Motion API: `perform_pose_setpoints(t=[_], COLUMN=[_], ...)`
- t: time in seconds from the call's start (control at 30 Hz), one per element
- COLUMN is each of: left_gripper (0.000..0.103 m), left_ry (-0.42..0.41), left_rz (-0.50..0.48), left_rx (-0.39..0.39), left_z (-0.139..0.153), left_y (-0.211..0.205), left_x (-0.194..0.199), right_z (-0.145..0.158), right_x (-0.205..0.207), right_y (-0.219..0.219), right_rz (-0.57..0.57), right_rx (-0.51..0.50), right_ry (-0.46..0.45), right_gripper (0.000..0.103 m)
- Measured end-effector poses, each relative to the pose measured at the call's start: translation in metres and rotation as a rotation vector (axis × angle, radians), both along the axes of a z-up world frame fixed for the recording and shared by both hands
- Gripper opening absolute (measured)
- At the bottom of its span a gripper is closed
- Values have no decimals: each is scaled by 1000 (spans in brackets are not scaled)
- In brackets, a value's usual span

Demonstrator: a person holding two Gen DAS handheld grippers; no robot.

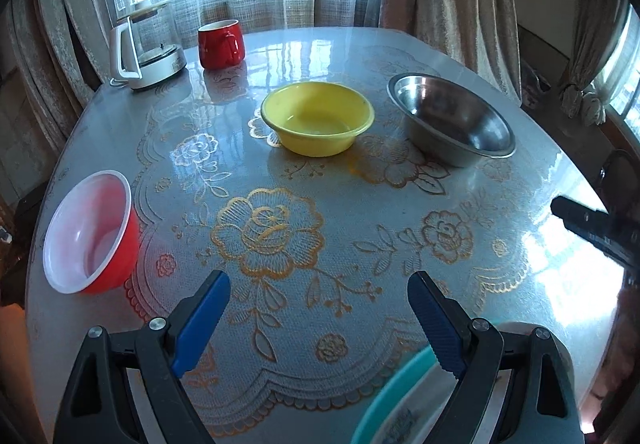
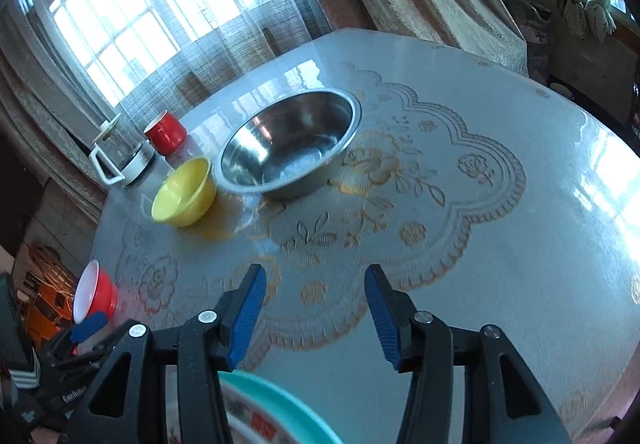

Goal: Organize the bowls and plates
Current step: 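Move the left gripper to the steel bowl and close on its rim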

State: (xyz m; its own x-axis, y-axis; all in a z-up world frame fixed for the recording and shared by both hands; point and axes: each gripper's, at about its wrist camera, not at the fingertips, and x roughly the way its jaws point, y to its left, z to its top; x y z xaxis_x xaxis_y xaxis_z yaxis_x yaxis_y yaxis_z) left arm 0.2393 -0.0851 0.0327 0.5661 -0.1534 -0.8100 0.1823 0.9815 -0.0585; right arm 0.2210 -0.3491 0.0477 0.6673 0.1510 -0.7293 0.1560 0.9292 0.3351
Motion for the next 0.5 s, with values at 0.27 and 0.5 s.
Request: perform_pose_setpoints(t=[0.27, 0.5], left_gripper=[91, 91], left_ry=[32, 21], left_rz=[-6, -13], left_rx=[-29, -42], left_z=[-11, -7], left_y=[7, 6], left_x=[19, 29], right_z=[-8, -20], right_x=[65, 110], right_y=[-20, -34], right_rz=[-37, -66], right_rx=[37, 80], right_ry=[12, 44], right_gripper=[55, 55])
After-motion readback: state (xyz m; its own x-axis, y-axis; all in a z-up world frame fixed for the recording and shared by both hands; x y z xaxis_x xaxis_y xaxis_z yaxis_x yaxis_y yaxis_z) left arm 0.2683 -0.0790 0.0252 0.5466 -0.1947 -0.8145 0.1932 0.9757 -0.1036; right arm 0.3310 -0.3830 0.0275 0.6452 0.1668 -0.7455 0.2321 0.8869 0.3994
